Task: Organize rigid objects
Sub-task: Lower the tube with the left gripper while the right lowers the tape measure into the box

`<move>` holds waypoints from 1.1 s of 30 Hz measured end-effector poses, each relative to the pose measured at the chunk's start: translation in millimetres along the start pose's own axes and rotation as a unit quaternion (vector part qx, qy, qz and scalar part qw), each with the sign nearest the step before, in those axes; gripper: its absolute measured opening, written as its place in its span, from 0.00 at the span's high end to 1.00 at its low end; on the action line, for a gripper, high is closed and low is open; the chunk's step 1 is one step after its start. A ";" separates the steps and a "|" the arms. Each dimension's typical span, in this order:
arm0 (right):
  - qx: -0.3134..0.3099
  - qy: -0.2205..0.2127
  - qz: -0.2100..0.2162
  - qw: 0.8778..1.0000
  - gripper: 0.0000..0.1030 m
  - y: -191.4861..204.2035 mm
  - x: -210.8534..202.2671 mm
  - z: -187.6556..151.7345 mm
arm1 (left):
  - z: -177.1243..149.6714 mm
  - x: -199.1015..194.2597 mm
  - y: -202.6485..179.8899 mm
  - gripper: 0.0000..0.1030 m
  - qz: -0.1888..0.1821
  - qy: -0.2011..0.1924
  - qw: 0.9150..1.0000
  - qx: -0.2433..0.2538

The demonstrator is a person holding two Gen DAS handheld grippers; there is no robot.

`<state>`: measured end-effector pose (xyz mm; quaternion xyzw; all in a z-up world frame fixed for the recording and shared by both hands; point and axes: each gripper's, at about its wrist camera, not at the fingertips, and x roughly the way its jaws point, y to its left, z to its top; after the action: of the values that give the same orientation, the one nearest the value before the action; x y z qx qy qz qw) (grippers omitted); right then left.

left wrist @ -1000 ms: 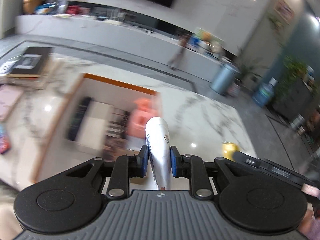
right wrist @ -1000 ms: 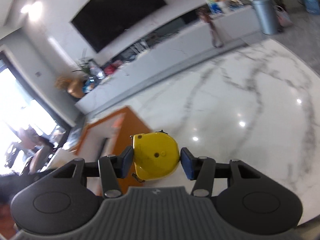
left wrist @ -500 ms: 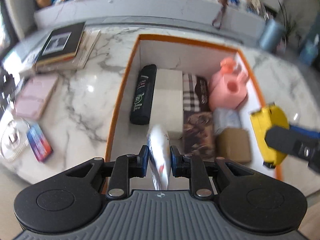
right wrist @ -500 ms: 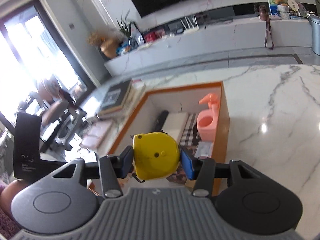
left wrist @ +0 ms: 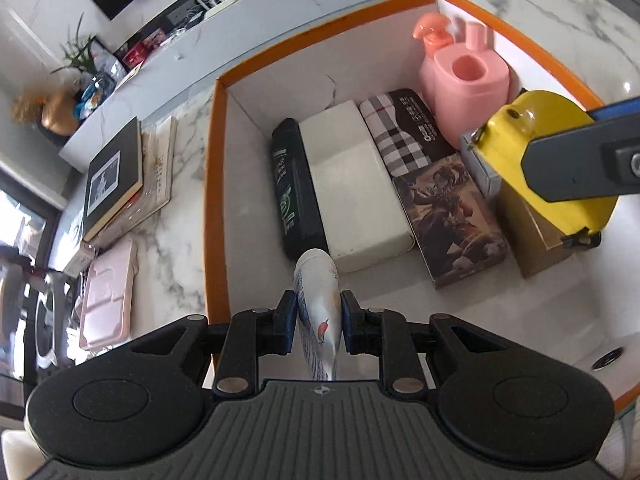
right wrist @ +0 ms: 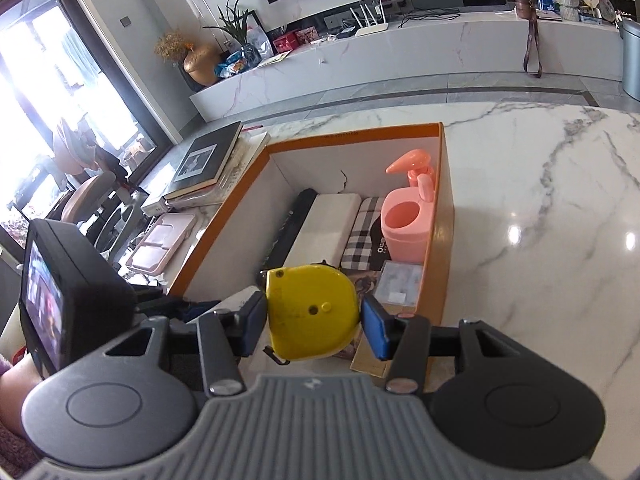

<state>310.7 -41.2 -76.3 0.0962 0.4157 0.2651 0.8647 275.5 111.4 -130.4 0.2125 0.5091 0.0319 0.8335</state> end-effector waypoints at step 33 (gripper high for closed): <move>-0.077 0.232 -0.151 0.958 0.49 65.0 124.6 -19.9 | -71.5 -33.8 112.8 0.74 -0.200 -0.043 0.912 -0.355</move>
<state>334.8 79.5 -147.1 -0.0994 0.5931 0.1777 0.7789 216.0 227.6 -86.6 -0.2026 0.4598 0.0346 0.8639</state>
